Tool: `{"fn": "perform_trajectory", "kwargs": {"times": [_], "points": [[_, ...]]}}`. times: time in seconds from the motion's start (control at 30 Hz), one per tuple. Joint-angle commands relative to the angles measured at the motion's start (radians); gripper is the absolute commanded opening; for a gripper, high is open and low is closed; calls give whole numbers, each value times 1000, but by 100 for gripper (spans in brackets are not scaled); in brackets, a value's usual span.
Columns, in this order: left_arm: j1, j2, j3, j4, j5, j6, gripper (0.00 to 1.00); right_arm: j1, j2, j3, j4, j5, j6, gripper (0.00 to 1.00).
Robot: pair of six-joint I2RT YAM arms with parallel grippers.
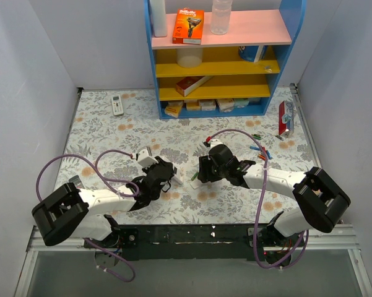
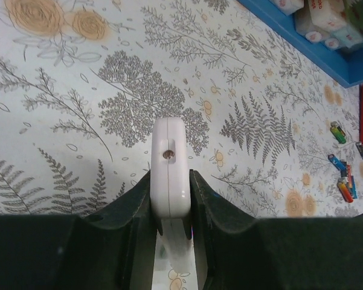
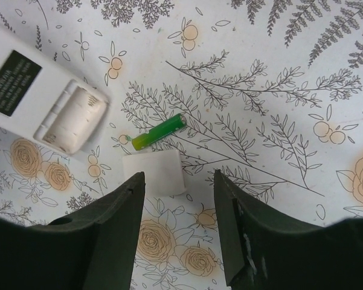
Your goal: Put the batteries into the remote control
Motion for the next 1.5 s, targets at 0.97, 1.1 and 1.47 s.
{"fn": "perform_trajectory", "kwargs": {"times": [0.97,1.1,1.47], "points": [[-1,-71,-147,-198,43,-429,35,188,211,204,-368,355,-179,73],[-1,-42,-130,-198,80,-454,48,164,163,168,-388,361,-171,73],[-34,-71,-125,-241,234,-593,90,124,53,138,-420,317,-177,73]]}}
